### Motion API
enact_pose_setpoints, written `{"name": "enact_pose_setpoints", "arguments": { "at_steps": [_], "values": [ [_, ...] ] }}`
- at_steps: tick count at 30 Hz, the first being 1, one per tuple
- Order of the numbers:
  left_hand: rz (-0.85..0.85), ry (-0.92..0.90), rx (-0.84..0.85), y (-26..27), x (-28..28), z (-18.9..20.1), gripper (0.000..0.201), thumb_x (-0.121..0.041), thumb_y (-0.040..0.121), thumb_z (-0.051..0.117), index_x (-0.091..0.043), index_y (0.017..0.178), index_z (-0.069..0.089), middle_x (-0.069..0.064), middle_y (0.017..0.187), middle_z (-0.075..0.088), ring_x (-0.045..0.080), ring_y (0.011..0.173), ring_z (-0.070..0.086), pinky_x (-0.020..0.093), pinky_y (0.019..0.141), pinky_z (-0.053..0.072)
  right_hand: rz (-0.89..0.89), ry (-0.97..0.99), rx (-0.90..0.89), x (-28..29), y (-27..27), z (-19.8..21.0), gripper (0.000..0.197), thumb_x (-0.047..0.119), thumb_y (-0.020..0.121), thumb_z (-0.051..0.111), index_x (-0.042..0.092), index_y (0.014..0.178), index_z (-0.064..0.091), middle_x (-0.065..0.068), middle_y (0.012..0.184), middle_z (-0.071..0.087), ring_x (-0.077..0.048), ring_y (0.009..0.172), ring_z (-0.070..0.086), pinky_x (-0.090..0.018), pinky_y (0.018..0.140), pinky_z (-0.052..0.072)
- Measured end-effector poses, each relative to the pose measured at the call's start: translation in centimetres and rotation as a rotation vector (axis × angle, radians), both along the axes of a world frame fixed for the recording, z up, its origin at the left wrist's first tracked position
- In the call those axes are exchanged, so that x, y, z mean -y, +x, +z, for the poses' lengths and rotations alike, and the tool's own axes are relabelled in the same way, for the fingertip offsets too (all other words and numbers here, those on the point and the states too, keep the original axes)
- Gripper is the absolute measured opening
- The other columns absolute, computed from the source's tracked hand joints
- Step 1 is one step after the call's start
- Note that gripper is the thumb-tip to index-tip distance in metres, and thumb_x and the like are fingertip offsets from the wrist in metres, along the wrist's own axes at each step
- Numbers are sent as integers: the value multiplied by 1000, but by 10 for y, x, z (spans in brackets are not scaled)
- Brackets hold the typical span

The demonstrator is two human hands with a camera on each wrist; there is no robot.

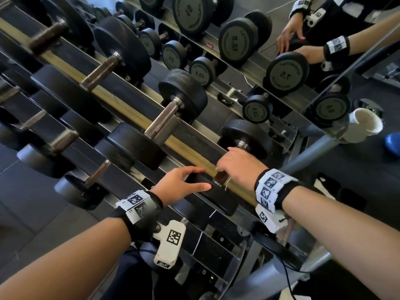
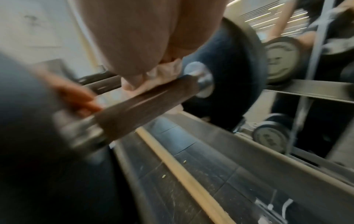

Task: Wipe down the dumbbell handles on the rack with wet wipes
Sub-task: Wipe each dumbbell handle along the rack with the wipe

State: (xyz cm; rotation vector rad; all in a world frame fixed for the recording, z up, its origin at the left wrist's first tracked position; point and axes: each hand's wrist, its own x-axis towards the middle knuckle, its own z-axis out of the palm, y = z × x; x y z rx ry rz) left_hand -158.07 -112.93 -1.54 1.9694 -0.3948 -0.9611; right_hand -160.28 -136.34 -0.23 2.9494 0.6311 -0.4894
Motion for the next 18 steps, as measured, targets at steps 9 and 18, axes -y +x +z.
{"name": "enact_pose_setpoints", "arguments": {
  "at_steps": [9, 18],
  "values": [
    [-15, -7, -28, 1, -1, 0, 57, -49, 81, 73, -43, 135, 54, -15, 144, 48, 7, 131, 45, 30, 111, 33, -94, -42, -103, 8, 20, 11, 22, 18, 94, 50, 24, 110, 62, 2, 107, 63, -22, 109, 54, -37, 97, 43],
    [-26, -31, -49, 2, 0, 4, 56, -50, 79, 73, -45, 132, 55, -16, 148, 45, 9, 135, 43, 34, 116, 28, 12, 58, -172, 13, 10, 18, 49, 4, 94, 49, 27, 137, 53, 7, 140, 55, -10, 135, 43, -32, 121, 17]
  ]
}}
